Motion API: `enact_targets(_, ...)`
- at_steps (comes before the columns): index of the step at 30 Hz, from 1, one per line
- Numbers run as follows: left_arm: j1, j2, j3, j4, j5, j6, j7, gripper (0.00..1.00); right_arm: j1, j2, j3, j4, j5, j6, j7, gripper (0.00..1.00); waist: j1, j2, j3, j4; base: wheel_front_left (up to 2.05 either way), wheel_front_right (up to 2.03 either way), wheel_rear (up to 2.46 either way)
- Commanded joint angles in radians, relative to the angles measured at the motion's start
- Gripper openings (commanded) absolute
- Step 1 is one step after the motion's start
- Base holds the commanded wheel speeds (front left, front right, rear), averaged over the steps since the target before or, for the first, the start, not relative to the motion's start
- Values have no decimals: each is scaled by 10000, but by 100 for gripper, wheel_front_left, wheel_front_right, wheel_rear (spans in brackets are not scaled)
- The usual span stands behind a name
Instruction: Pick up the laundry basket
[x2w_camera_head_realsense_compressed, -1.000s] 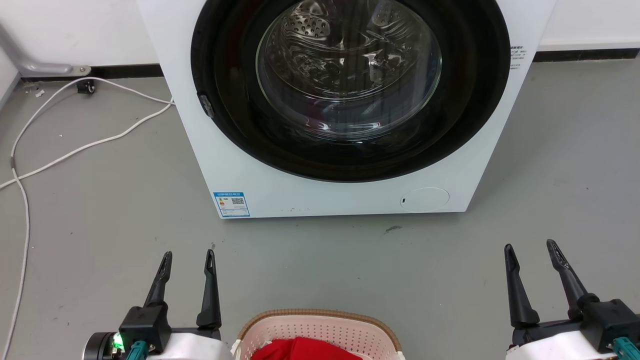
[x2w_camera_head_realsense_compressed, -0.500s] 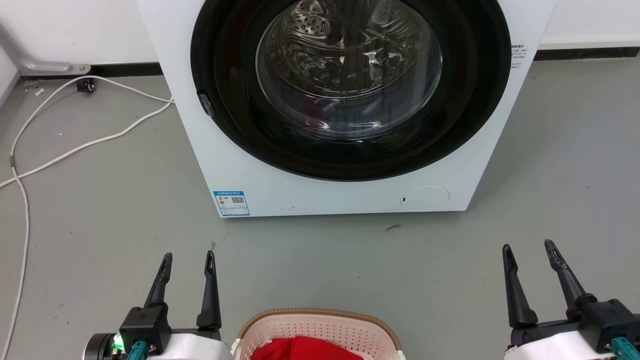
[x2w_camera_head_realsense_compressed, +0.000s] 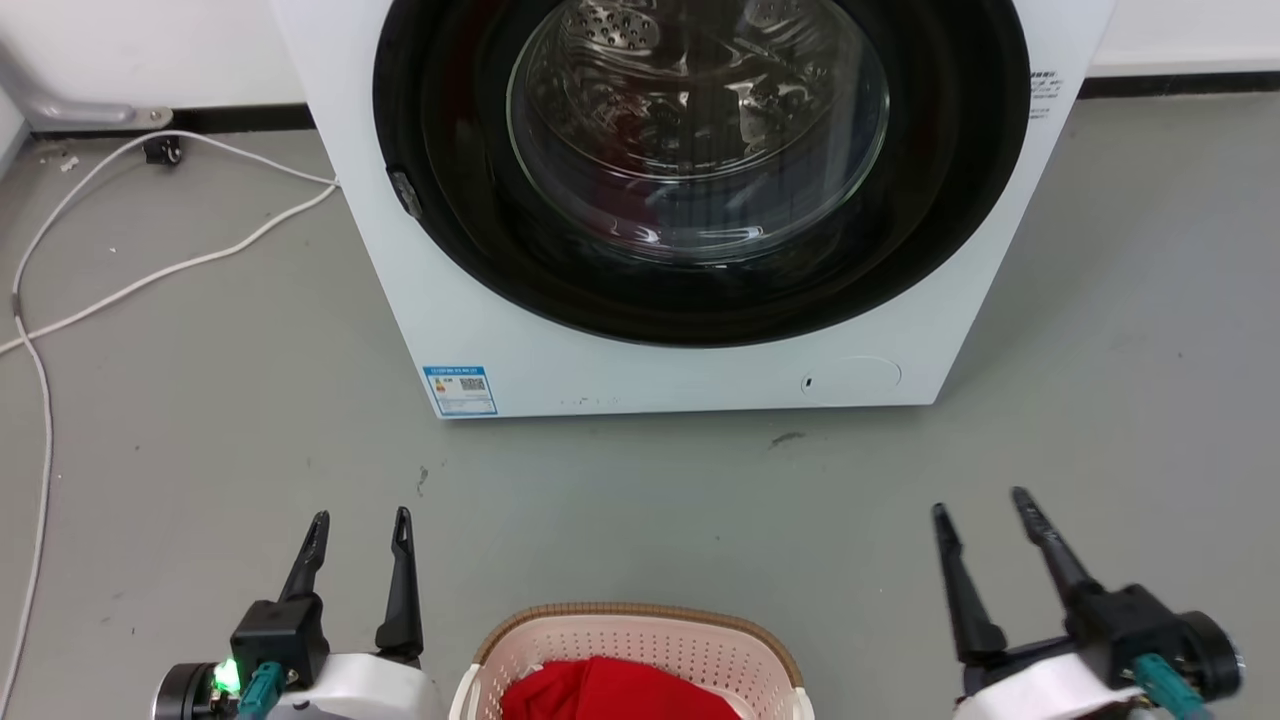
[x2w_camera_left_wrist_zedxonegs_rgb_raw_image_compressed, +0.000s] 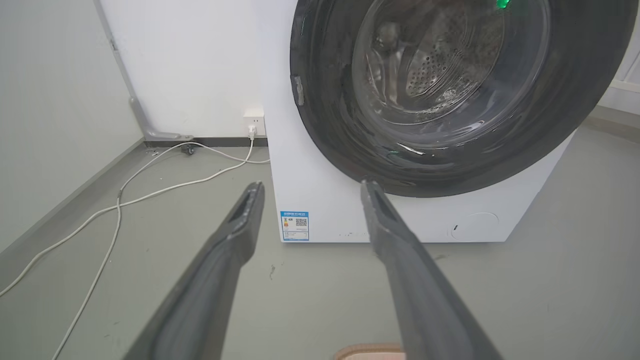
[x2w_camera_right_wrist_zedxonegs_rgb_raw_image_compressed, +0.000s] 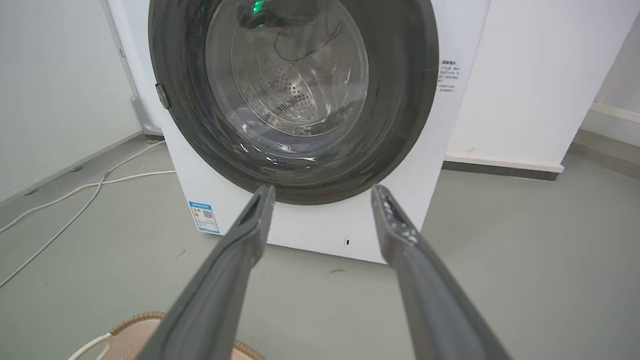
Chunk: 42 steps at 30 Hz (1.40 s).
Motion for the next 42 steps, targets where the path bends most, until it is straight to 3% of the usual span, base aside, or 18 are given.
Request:
enact_targets(1,-238,65,90,225,4,-128,-25,100,-239,-10,134,293,-86,-3,-23,100,0,0,140,-7,0,0,0)
enact_targets(13,-1933,760,-18,3995,-260,-899,-25,100,-2005,-7,1162,3923,312,-5,-23,100,0,0,1228,-74,0,0,0)
enact_targets(27,-4495,1225,-1789,8187,-1441,-998,-24,100,-4660,-6,2965,8810,1161,-5,-2,100,0,0,3188,-223,0,0,0)
enact_targets(34,-5427,1282,-2623,9480,-2087,-998,63,100,-5539,-6,4114,10041,1979,-5,262,100,0,0,3959,-205,0,0,0)
enact_targets(42,-6115,1299,-3254,10432,-2562,-1001,382,100,-6072,-7,5165,10569,2948,-5,690,100,0,0,4652,-185,0,0,0)
